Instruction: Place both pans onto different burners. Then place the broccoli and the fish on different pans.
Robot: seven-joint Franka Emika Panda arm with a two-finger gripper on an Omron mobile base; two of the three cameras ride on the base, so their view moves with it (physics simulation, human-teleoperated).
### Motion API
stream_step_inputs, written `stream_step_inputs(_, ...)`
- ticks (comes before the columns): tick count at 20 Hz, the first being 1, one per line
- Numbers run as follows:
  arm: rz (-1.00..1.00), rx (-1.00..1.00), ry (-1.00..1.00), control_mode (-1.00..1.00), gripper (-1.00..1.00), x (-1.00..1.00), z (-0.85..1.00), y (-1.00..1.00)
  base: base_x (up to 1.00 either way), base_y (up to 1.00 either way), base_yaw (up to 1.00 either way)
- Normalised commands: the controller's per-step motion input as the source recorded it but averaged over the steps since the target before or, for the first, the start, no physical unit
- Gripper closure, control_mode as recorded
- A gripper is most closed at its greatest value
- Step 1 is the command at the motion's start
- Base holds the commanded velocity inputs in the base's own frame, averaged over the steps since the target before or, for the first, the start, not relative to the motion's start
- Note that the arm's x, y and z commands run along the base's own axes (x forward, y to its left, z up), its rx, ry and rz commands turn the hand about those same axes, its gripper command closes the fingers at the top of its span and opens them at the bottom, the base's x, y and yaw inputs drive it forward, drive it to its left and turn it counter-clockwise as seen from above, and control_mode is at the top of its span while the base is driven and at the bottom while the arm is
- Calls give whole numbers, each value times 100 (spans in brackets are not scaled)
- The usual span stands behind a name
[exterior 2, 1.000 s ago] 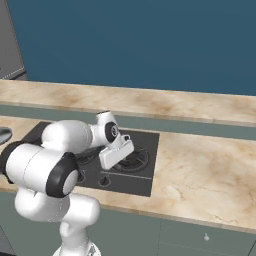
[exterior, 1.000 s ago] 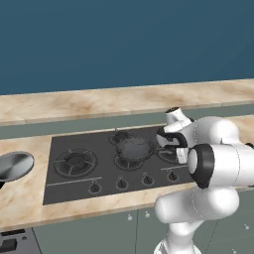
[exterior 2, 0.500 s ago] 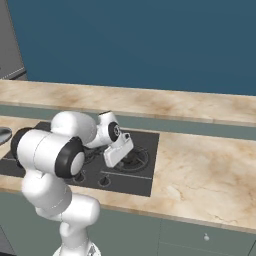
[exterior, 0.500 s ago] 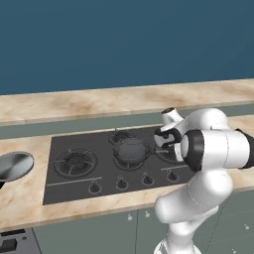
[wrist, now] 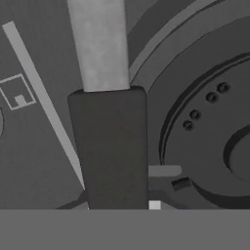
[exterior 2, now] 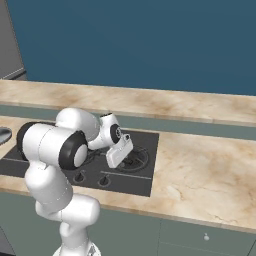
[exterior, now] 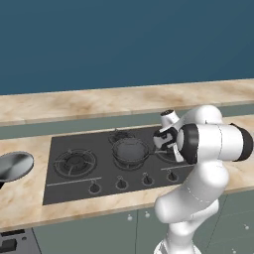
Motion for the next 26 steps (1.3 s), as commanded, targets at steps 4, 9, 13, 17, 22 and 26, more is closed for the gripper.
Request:
stream_step_inputs(4,2,0,3,-100,100,0,-11,30,0,0,0)
stream_step_inputs(9,3,0,0,-100,100,0,-1,16,0,0,0)
stream_step_inputs(13,1,0,0,-100,100,1,0,2,0,0,0)
stream_step_inputs(17,1,0,0,-100,100,13,-6,-2,0,0,0)
stream_step_inputs(22,5,0,0,-100,100,4,-7,-9,0,0,0)
stream_step_inputs(26,3,0,0,-100,100,10,-1,-8,0,0,0)
